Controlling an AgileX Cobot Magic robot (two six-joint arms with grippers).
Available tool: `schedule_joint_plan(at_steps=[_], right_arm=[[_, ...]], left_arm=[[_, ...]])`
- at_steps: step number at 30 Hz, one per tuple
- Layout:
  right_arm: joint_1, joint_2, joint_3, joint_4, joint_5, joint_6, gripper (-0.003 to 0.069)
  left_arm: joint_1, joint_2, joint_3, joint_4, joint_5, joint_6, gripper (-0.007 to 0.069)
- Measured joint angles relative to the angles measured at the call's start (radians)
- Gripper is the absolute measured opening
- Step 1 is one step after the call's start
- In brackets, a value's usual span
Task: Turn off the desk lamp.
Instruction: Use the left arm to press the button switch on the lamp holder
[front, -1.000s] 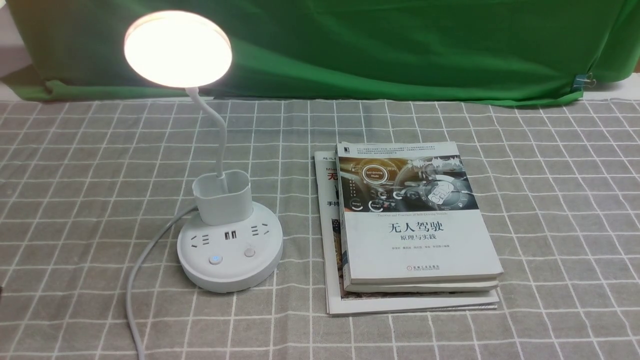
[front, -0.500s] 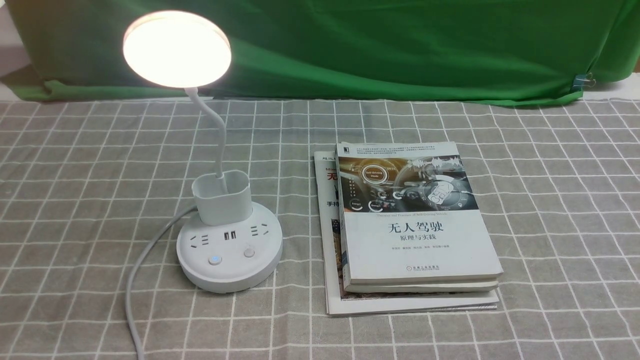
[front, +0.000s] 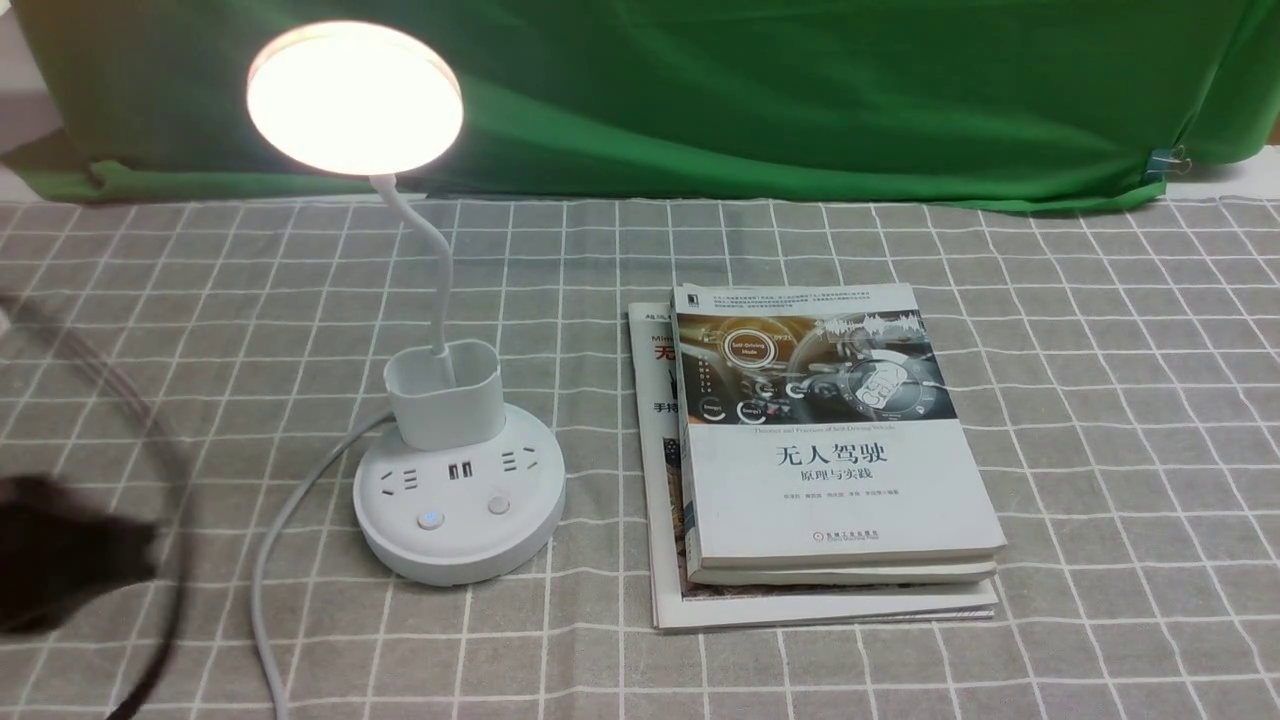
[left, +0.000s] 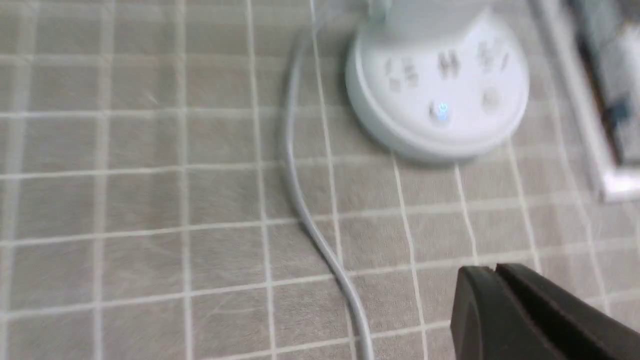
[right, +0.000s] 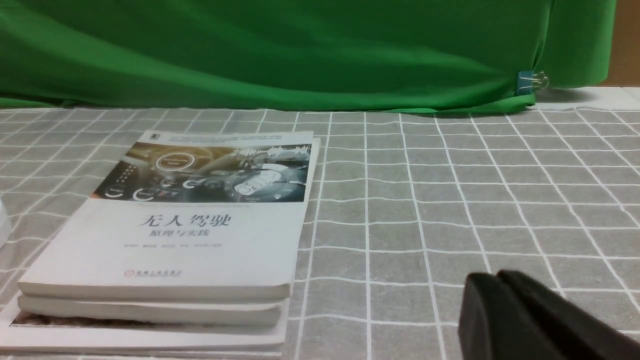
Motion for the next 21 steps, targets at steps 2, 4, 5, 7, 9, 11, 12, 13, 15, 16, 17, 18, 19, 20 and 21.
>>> schedule_joint_plan(at_steps=[2,4,5,7,9,11,12,13,15,16,17,18,19,20,21], right_arm=[[0.0,0.0,0.0,0.0,0.0,0.0,0.0036],[0.0,0.0,0.0,0.0,0.0,0.0,0.0036],[0.0,0.0,0.0,0.0,0.0,0.0,0.0036],[0.0,0.0,0.0,0.0,0.0,0.0,0.0036],[0.0,0.0,0.0,0.0,0.0,0.0,0.0036],[0.0,0.0,0.0,0.0,0.0,0.0,0.0036],[0.0,0.0,0.0,0.0,0.0,0.0,0.0036],[0.0,0.0,0.0,0.0,0.0,0.0,0.0036],[0.0,0.0,0.0,0.0,0.0,0.0,0.0036],[0.0,0.0,0.0,0.0,0.0,0.0,0.0036],[0.0,0.0,0.0,0.0,0.0,0.0,0.0036],[0.0,0.0,0.0,0.0,0.0,0.0,0.0036],[0.0,0.0,0.0,0.0,0.0,0.0,0.0036],[0.0,0.0,0.0,0.0,0.0,0.0,0.0036],[0.0,0.0,0.0,0.0,0.0,0.0,0.0036]], left_arm=[[-0.097,0.15,-0.024,0.025,-0.057,0.016,0.0006],[-0.193,0.25,-0.041,0.076,-0.105,-0.005,0.0004],[-0.235,0.286,-0.048,0.093,-0.118,-0.027,0.0004],[-0.347,0.366,-0.084,0.159,-0.143,-0.09,-0.0001],[-0.433,0.438,-0.128,0.214,-0.152,-0.143,-0.0003],[-0.494,0.505,-0.173,0.256,-0.153,-0.181,-0.0003],[-0.514,0.532,-0.199,0.276,-0.154,-0.198,-0.0003],[-0.533,0.571,-0.222,0.289,-0.156,-0.211,-0.0003],[-0.542,0.621,-0.257,0.302,-0.16,-0.231,-0.0003],[-0.543,0.651,-0.278,0.315,-0.165,-0.238,-0.0003],[-0.543,0.657,-0.281,0.32,-0.166,-0.238,-0.0003],[-0.543,0.683,-0.295,0.333,-0.172,-0.247,-0.0003],[-0.543,0.718,-0.312,0.351,-0.182,-0.258,-0.0003],[-0.543,0.733,-0.32,0.356,-0.183,-0.26,-0.0003],[-0.543,0.754,-0.331,0.362,-0.187,-0.264,-0.0003]])
